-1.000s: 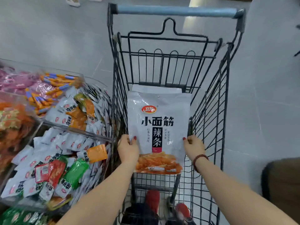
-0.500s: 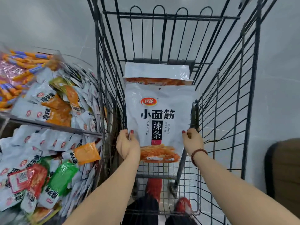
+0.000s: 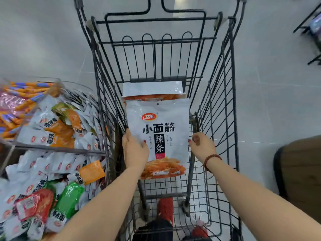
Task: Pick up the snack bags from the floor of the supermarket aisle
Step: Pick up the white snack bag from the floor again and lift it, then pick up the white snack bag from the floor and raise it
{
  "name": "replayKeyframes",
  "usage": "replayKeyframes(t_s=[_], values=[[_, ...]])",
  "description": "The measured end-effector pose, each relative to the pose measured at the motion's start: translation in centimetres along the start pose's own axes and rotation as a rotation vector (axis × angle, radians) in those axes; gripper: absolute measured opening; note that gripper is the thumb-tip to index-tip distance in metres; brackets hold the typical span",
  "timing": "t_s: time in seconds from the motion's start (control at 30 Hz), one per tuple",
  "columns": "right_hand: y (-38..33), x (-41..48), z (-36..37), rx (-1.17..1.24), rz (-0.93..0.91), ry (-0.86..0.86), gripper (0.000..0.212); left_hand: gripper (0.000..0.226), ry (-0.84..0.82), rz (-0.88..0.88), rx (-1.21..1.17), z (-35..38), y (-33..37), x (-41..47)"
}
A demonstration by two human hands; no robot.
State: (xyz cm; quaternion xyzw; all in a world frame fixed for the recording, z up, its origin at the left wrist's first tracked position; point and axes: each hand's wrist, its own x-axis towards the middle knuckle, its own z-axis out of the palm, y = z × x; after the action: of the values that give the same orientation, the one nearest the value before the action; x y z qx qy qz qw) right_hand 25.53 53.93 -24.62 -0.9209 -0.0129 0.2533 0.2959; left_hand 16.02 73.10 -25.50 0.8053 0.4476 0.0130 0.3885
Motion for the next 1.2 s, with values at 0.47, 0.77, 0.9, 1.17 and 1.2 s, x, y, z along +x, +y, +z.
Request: replayKeyframes(t_s=[0.47,0.77,0.9,1.17,1.2], values=[[2.5,-14.0,-20.3,-0.403,-0.184,0.415,0.051,0.050,-0.079,1.154,0.580,-1.0,21.5,-11.1],[19.9,-34.9,-28.6,-0.387,0.151,0.724,0.052,0.046,-0.286,1.768,0.629,6.6,28.8,-36.4],[28.7,-46.2,-28.5,-0.341,0.352,0.785,0.049,0.044,-0.389,1.989,0.607,10.4,27.5,-50.8],[41.6,-68.1,-23.5,-0.185,0.813,0.917,0.042,0.050,-0.697,2.371,0.619,15.3,20.2,-75.3],[42.6,-70.5,-22.5,-0.169,0.875,0.928,0.042,0.049,-0.737,2.411,0.632,15.5,19.2,-77.8]])
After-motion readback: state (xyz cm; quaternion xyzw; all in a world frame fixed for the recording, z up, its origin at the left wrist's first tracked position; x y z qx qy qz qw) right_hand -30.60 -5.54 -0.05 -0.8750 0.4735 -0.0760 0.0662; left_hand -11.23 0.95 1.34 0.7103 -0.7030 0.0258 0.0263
